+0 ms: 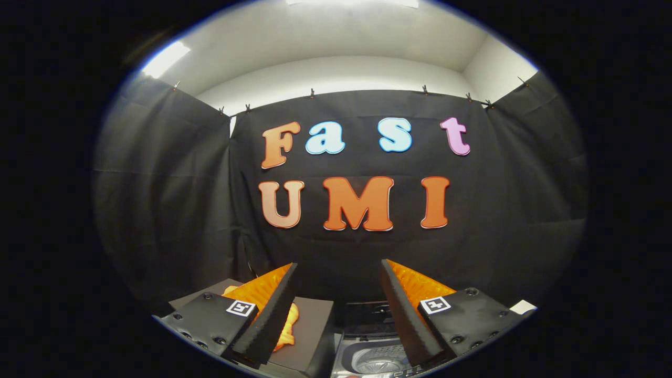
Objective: Put the clothes into the washing machine and then close the washing machine lid.
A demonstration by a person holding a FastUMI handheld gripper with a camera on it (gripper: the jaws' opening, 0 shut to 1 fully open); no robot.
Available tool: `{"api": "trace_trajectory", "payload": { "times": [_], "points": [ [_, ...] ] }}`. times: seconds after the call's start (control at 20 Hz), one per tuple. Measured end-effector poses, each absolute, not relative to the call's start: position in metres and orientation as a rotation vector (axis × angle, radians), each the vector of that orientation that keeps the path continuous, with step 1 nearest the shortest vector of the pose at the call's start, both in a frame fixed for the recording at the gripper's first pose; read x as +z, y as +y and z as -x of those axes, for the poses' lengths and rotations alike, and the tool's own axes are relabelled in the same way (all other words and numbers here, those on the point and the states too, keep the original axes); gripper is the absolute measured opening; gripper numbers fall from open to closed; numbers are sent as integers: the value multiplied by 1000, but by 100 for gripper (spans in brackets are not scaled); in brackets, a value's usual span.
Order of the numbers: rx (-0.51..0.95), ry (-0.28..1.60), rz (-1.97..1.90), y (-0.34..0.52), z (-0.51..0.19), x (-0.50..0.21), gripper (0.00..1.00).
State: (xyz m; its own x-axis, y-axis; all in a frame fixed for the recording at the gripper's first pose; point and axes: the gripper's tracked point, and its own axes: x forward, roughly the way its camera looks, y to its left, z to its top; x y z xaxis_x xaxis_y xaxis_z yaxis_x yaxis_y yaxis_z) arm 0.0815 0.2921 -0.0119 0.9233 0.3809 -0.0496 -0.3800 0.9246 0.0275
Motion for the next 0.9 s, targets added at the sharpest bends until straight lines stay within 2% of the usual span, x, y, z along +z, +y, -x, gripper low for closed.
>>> {"api": "trace_trajectory", "payload": {
  "times": [0.3,0.55,0.9],
  "points": [
    [530,112,-5,381,-88,-35,98],
    [611,217,30,449,-92,-84,98],
    [643,382,73,517,-94,-163,99]
  ]
}}
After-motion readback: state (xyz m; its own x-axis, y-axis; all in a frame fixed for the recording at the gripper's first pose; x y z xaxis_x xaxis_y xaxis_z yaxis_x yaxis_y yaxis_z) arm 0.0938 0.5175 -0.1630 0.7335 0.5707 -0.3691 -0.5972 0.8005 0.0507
